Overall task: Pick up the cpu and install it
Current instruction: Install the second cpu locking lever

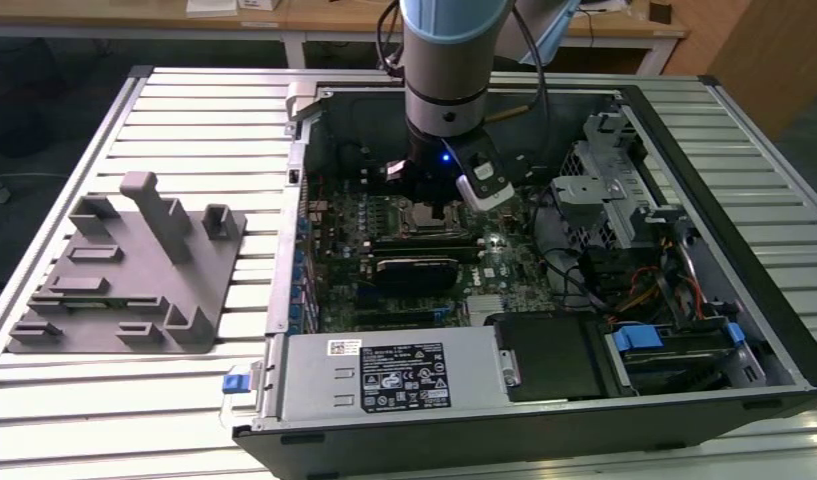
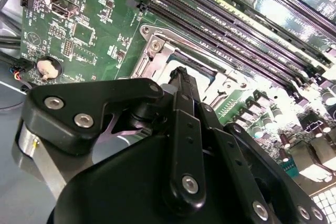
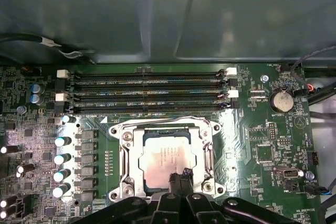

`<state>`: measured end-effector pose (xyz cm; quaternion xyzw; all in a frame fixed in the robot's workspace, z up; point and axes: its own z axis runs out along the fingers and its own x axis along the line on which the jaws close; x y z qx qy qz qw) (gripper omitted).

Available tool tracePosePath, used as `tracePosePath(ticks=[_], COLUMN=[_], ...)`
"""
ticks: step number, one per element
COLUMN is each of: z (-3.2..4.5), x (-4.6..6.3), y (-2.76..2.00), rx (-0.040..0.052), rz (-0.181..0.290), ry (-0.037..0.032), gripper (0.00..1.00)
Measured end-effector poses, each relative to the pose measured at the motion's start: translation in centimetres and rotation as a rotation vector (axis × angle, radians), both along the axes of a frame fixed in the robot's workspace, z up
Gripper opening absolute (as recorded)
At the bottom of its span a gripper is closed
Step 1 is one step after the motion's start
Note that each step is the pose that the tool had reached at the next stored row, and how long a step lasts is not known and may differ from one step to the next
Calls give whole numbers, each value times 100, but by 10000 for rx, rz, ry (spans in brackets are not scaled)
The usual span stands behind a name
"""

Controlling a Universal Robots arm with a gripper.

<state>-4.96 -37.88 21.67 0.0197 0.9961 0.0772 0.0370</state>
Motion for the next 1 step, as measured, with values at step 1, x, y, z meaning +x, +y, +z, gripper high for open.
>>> tracePosePath(ticks=[1], z=[0], x=[0], y=[0], rx=[0], rz=[0], ry=[0], gripper=[11])
